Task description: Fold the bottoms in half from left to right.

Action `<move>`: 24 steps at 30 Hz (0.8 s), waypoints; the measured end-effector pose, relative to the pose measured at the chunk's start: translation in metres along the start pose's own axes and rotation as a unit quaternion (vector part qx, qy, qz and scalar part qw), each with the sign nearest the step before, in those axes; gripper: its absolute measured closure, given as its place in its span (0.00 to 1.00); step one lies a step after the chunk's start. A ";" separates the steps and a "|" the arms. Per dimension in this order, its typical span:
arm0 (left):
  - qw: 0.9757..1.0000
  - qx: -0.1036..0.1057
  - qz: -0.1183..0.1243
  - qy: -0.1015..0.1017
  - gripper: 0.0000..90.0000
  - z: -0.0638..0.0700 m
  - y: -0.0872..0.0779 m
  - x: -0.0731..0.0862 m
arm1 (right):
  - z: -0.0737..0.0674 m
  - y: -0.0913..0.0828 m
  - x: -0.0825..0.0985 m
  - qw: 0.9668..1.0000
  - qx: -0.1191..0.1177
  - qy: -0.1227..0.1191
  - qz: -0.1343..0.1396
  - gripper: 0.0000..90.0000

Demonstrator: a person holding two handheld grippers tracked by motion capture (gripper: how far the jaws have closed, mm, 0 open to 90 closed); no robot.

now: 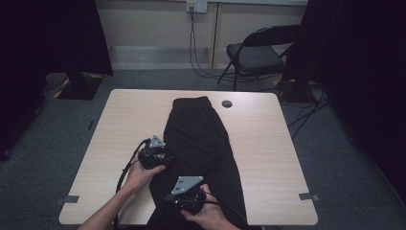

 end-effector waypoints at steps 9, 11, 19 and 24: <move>1.000 -0.003 -0.004 -0.001 0.50 -0.002 -0.001 0.000 | 0.026 -0.088 0.003 0.994 0.046 0.045 0.083 0.99; 1.000 -0.002 -0.008 -0.004 0.50 -0.002 -0.002 0.000 | 0.032 -0.106 0.009 0.992 0.057 0.060 0.096 0.99; 1.000 -0.016 -0.008 -0.016 0.49 -0.005 -0.002 0.001 | 0.048 -0.166 0.050 0.981 0.111 0.108 0.119 0.99; 1.000 -0.016 -0.009 -0.008 0.49 -0.006 -0.002 0.001 | 0.050 -0.164 0.087 0.982 0.123 0.127 0.060 0.94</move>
Point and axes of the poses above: each handheld gripper's, and its own axes: y roughly forward along the jaws, x roughly out of its underside, z roughly to its right, the point moved 4 cm from there along y, roughly forward along the jaws, and after that the axes turned 9 degrees about y, right-handed, at the moved point
